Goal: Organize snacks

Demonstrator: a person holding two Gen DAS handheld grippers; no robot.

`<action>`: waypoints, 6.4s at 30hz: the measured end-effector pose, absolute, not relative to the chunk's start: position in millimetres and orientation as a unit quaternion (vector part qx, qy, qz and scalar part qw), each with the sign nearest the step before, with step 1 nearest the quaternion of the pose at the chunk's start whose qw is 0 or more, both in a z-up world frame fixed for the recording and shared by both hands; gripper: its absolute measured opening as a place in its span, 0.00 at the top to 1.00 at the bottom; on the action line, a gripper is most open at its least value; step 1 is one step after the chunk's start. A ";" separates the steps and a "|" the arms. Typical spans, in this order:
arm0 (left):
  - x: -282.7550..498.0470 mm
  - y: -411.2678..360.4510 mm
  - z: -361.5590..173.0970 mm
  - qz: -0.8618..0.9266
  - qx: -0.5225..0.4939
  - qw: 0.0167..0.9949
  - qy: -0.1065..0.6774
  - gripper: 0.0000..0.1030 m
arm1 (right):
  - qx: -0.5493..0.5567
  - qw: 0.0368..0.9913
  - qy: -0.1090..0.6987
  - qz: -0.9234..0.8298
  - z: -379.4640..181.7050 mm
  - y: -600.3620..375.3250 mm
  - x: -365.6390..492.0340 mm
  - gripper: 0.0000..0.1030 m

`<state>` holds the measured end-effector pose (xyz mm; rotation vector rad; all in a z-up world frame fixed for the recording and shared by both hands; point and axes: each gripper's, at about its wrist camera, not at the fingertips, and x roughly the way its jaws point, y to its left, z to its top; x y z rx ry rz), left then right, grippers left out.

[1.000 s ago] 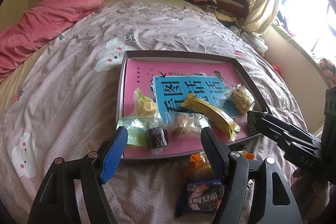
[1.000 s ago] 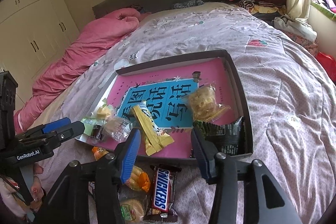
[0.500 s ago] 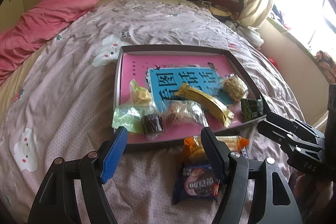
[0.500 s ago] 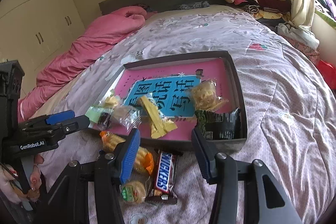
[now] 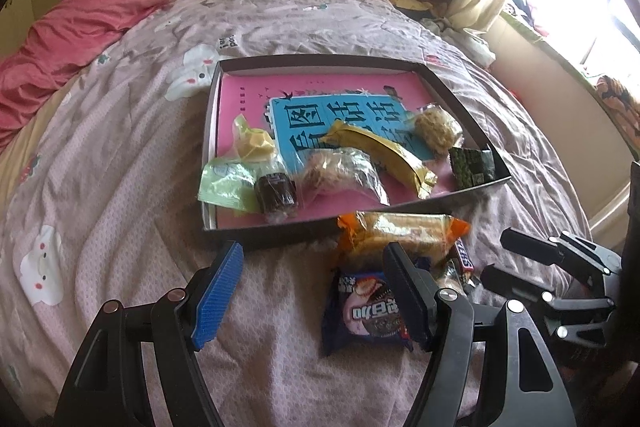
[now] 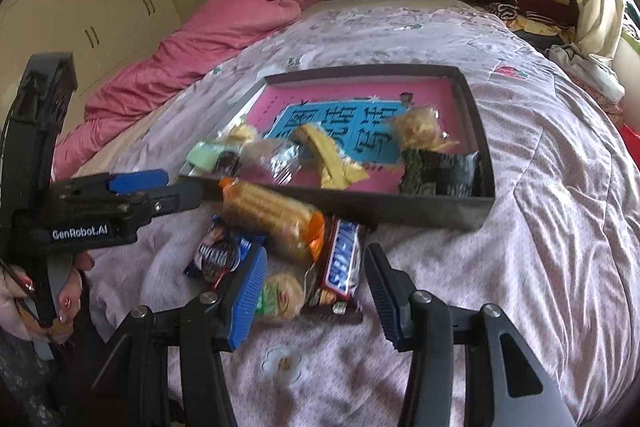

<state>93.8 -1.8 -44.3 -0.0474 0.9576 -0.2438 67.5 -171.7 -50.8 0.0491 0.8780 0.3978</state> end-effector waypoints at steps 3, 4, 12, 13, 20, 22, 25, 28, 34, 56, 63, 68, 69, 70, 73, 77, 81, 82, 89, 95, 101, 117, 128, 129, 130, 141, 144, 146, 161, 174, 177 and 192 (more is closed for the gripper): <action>91.0 -3.9 -45.9 -0.120 -0.020 0.878 0.464 0.28 | 0.016 0.884 0.425 0.195 -52.4 -168.8 61.9 0.51; 89.9 -4.9 -47.4 -0.122 -0.017 0.876 0.467 0.28 | 0.013 0.884 0.425 0.196 -52.6 -167.9 60.1 0.51; 83.2 -11.6 -55.5 -0.134 -0.016 0.866 0.482 0.28 | 0.003 0.876 0.438 0.202 -57.8 -162.2 55.0 0.51; 82.8 -12.9 -55.9 -0.135 -0.014 0.865 0.483 0.28 | 0.004 0.875 0.440 0.203 -59.4 -161.3 54.5 0.51; 79.6 -26.7 -64.8 -0.152 -0.008 0.854 0.498 0.28 | -0.007 0.862 0.458 0.216 -71.5 -151.2 52.1 0.51; 79.1 -30.1 -68.2 -0.155 -0.007 0.850 0.504 0.28 | -0.009 0.859 0.463 0.217 -75.4 -149.1 52.3 0.51; 79.4 -35.0 -75.0 -0.161 -0.005 0.842 0.515 0.28 | -0.010 0.856 0.468 0.217 -79.8 -146.8 52.6 0.51; 80.4 -38.7 -79.8 -0.166 -0.006 0.837 0.521 0.28 | -0.013 0.855 0.469 0.219 -82.5 -145.3 53.5 0.51; 84.1 -41.8 -86.2 -0.165 -0.013 0.834 0.527 0.28 | -0.023 0.855 0.470 0.219 -87.3 -139.5 55.8 0.51; 93.0 -10.7 -93.2 -0.127 -0.039 0.825 0.549 0.29 | -0.057 0.860 0.448 0.238 -97.2 -111.9 64.0 0.50; 91.8 -9.3 -94.2 -0.118 -0.046 0.823 0.554 0.30 | -0.071 0.862 0.443 0.238 -103.0 -103.4 72.3 0.52; 90.2 -9.5 -95.2 -0.120 -0.051 0.822 0.555 0.33 | -0.073 0.863 0.439 0.240 -102.9 -103.6 73.1 0.55; 89.8 -10.0 -95.3 -0.121 -0.052 0.822 0.554 0.34 | -0.078 0.864 0.437 0.238 -101.6 -104.6 70.9 0.55; 89.5 -10.7 -95.3 -0.122 -0.052 0.822 0.554 0.35 | -0.087 0.865 0.435 0.234 -99.8 -105.0 68.2 0.56; 88.4 -10.6 -95.0 -0.125 -0.056 0.822 0.552 0.39 | -0.114 0.870 0.425 0.221 -93.4 -106.6 61.1 0.56; 88.4 -11.2 -96.9 -0.123 -0.063 0.822 0.552 0.42 | -0.095 0.879 0.418 0.211 -83.2 -121.6 58.7 0.56; 87.2 -14.2 -97.7 -0.122 -0.071 0.825 0.547 0.47 | -0.054 0.888 0.410 0.199 -73.7 -138.7 64.3 0.56; 87.1 -15.0 -97.6 -0.123 -0.071 0.825 0.547 0.49 | -0.044 0.889 0.411 0.197 -72.5 -142.1 66.0 0.56; 86.1 -15.3 -91.5 -0.127 -0.078 0.827 0.543 0.51 | -0.022 0.894 0.407 0.188 -67.6 -153.5 67.6 0.56; 80.2 -7.8 -78.6 -0.132 -0.092 0.826 0.540 0.52 | -0.012 0.900 0.394 0.188 -60.6 -158.1 67.3 0.56; 72.9 -2.2 -67.7 -0.130 -0.099 0.828 0.536 0.70 | -0.004 0.902 0.390 0.183 -57.5 -162.7 67.1 0.56; 74.2 -19.6 -85.2 -0.172 -0.100 0.810 0.552 0.70 | 0.004 0.902 0.391 0.182 -56.2 -165.2 68.6 0.56; 72.5 -11.6 -47.4 -0.171 -0.099 0.847 0.494 0.78 | 0.006 0.911 0.373 0.174 -47.8 -170.3 68.3 0.56; 72.0 -9.7 -42.7 -0.170 -0.100 0.850 0.488 0.78 | 0.005 0.913 0.369 0.173 -46.1 -170.8 68.0 0.56; 71.8 -6.8 -37.5 -0.168 -0.102 0.854 0.482 0.78 | 0.003 0.916 0.364 0.171 -43.6 -170.7 67.8 0.56; 88.5 19.7 -8.0 -0.130 -0.113 0.881 0.440 0.78 | 0.011 0.928 0.341 0.152 -28.6 -180.4 75.4 0.55; 94.0 24.5 -3.9 -0.123 -0.117 0.885 0.433 0.78 | 0.016 0.930 0.337 0.147 -25.9 -183.4 79.2 0.55; 99.1 26.4 -2.1 -0.121 -0.119 0.888 0.428 0.78 | 0.018 0.931 0.335 0.143 -24.5 -185.6 81.3 0.55; 141.3 11.5 -30.7 -0.184 -0.190 0.861 0.434 0.78 | 0.038 0.934 0.336 0.117 -25.0 -200.2 98.4 0.55; 154.1 -16.6 -50.2 -0.203 -0.185 0.853 0.444 0.78 | 0.045 0.934 0.339 0.106 -26.8 -203.1 112.6 0.56; 156.1 -20.0 -51.9 -0.206 -0.180 0.854 0.442 0.78 | 0.042 0.933 0.341 0.107 -28.4 -199.9 114.6 0.56; 171.7 -17.5 -62.2 -0.189 -0.185 0.855 0.447 0.76 | 0.033 0.926 0.360 0.108 -41.2 -188.4 131.0 0.56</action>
